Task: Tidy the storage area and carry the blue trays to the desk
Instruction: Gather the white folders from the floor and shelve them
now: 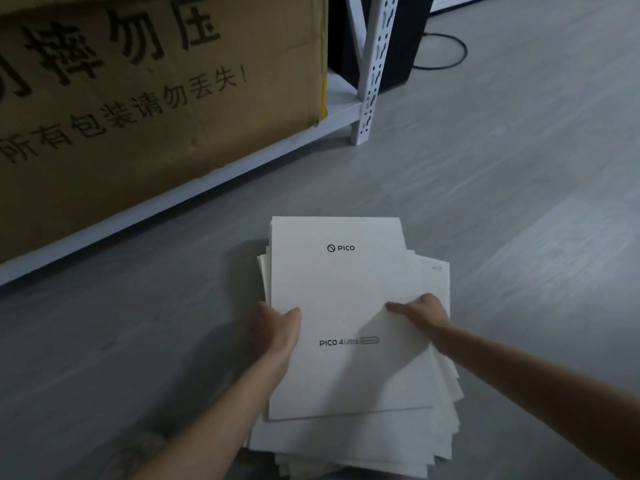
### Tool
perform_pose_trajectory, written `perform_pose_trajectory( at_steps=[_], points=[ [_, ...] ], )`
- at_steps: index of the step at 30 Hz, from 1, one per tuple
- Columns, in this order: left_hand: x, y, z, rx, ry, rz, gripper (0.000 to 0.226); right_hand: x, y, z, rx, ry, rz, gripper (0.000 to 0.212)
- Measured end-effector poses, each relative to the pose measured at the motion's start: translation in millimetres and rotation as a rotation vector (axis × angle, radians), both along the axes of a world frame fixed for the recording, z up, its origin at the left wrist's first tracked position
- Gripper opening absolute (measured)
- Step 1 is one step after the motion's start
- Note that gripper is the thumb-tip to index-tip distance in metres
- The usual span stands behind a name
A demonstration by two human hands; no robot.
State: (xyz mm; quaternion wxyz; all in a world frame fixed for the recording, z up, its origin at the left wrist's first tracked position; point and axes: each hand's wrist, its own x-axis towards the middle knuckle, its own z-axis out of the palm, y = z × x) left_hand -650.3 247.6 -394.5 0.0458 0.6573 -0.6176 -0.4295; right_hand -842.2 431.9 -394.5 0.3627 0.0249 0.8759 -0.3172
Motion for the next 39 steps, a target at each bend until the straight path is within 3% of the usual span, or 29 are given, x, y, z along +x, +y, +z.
perform_pose_trajectory(
  at_steps=[4,7,10,12,14,17,20,22,26,30,34,39],
  points=[
    [2,-10,-1,0.150,0.180,0.156,0.058,-4,1,7,-0.051,-0.090,-0.118,0.058],
    [-2,-7,-4,0.232,0.267,0.140,0.043,-15,4,17,-0.071,-0.169,-0.184,0.045],
    [-22,-3,-4,0.224,0.325,0.057,0.036,-28,15,19,-0.078,-0.067,-0.186,0.035],
    [-39,1,-1,0.166,0.208,-0.065,0.039,-37,21,16,-0.004,0.040,-0.165,0.041],
    [-49,7,0,0.072,-0.059,-0.192,0.051,-38,23,13,0.031,0.074,-0.123,0.049],
    [-51,8,-2,0.022,-0.208,-0.180,0.057,-35,17,9,0.070,0.107,-0.106,0.051],
    [-54,1,3,0.044,-0.084,-0.067,0.050,-33,7,7,0.014,0.117,-0.120,0.065],
    [-56,-3,9,0.058,0.023,-0.031,0.031,-30,4,3,-0.040,0.123,-0.141,0.072],
    [-49,-7,13,0.090,0.112,-0.031,0.029,-28,2,4,-0.122,0.067,-0.252,0.057],
    [-46,-22,3,0.223,0.232,0.110,0.066,-27,10,5,-0.115,-0.077,-0.262,0.027],
    [-42,-36,-6,0.466,0.322,0.140,0.080,-21,23,6,-0.164,-0.171,-0.284,0.030],
    [-50,-30,24,0.316,0.384,-0.035,0.043,-22,26,20,-0.293,-0.164,-0.310,0.046]
  ],
)
